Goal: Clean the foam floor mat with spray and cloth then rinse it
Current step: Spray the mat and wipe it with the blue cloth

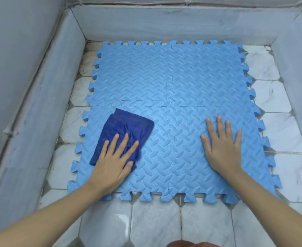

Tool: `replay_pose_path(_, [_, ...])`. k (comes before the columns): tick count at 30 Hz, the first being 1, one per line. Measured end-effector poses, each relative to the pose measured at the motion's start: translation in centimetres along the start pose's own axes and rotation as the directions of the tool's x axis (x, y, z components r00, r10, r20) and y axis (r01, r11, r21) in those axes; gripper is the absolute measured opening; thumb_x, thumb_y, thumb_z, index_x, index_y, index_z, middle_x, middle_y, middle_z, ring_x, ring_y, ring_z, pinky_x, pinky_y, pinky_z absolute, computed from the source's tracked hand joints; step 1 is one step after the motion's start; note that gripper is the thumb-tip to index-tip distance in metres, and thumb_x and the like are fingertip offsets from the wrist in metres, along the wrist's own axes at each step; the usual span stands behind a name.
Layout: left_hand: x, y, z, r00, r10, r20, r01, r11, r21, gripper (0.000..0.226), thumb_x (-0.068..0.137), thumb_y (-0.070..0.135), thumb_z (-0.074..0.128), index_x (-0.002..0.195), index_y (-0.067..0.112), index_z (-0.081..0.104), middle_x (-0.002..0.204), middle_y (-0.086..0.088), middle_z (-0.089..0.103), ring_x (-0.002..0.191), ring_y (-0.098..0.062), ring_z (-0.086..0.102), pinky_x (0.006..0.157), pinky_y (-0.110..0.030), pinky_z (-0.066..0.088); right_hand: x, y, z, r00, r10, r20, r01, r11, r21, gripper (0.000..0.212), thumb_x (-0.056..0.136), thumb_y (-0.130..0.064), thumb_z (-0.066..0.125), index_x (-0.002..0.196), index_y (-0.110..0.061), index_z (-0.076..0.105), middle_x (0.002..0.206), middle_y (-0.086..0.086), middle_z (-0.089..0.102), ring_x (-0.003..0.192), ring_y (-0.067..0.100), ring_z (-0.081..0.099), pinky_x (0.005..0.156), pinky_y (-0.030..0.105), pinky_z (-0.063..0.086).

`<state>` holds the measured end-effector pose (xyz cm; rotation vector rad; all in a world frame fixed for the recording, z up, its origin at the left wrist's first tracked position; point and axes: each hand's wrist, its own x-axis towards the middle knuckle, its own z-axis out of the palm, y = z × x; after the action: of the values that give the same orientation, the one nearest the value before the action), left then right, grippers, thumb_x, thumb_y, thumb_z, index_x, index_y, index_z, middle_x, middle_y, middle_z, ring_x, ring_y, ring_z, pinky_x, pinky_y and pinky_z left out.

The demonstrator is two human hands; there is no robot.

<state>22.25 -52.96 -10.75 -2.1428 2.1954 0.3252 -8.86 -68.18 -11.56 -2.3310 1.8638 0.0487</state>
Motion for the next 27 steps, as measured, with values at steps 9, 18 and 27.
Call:
replay_pose_path(9, [0.8, 6.3, 0.9, 0.973, 0.227, 0.027, -0.228, 0.973, 0.020, 0.061, 0.093, 0.063, 0.028, 0.149, 0.039, 0.022, 0.159, 0.001, 0.019, 0.144, -0.033, 0.019, 0.111, -0.058, 0.018, -0.1, 0.0, 0.1, 0.999, -0.017, -0.042, 0.016, 1.000, -0.009, 0.059, 0.100, -0.053, 0.019, 0.155, -0.033, 0.017, 0.164, 0.000, 0.013, 0.152, 0.024, 0.006, 0.120, 0.054, 0.002])
replay_pose_path(18, [12.6, 10.4, -0.6, 0.973, -0.224, -0.060, 0.214, 0.967, -0.137, 0.055, 0.095, 0.052, 0.013, 0.148, 0.040, 0.018, 0.161, 0.002, 0.007, 0.146, -0.035, 0.002, 0.114, -0.057, 0.000, 1.3, 7.3, -3.6, 1.000, 0.001, -0.005, 0.000, 0.982, 0.189, 0.058, 0.095, 0.000, 0.039, 0.149, -0.020, 0.038, 0.162, 0.007, 0.020, 0.150, 0.024, 0.016, 0.120, 0.040, 0.018])
replay_pose_path(27, [6.6, 15.3, 1.1, 0.824, 0.566, 0.013, -0.566, 0.824, 0.029, 0.058, 0.094, 0.061, 0.027, 0.145, 0.036, 0.034, 0.151, 0.002, 0.037, 0.141, -0.032, 0.029, 0.108, -0.056, 0.022, -1.1, 12.2, -0.8, 0.962, 0.251, -0.107, -0.213, 0.935, 0.282, 0.048, 0.105, -0.017, 0.028, 0.152, -0.027, 0.031, 0.163, 0.006, 0.019, 0.152, 0.025, 0.006, 0.123, 0.039, 0.006])
